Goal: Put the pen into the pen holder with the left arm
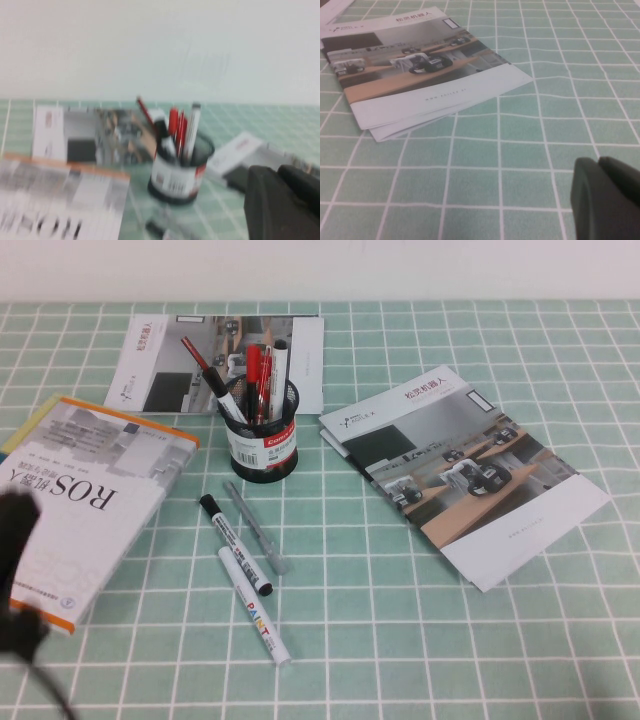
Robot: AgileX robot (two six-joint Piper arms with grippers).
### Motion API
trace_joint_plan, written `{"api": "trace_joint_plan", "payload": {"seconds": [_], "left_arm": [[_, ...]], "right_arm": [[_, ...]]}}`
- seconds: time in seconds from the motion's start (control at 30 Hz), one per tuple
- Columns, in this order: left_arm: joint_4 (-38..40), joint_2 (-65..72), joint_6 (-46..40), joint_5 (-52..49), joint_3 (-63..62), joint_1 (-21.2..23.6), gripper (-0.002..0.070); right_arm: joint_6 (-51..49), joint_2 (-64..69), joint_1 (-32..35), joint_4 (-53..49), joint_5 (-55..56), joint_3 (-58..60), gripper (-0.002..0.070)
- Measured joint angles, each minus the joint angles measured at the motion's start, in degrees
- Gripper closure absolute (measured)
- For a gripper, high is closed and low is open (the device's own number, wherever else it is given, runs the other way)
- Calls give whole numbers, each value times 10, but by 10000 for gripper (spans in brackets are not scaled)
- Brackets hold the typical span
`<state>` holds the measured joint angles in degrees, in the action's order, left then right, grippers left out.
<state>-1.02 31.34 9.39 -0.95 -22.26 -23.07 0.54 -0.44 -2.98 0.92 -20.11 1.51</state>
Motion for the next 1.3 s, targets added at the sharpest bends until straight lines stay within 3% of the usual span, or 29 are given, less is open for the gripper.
{"api": "trace_joint_plan", "payload": {"seconds": [0.23, 0.53, 0.97, 1.3], "left_arm": [[-5, -139, -1, -93, 75, 0, 671], [-58, -277, 7, -102, 154, 2, 671], [-20, -319, -15, -107, 234, 147, 672], [-2, -319, -35, -203, 236, 159, 672]], "right_arm": [[0, 0, 0, 0, 0, 0, 696], [0, 0, 0, 0, 0, 0, 696], [0, 0, 0, 0, 0, 0, 696], [0, 0, 0, 0, 0, 0, 696]]}}
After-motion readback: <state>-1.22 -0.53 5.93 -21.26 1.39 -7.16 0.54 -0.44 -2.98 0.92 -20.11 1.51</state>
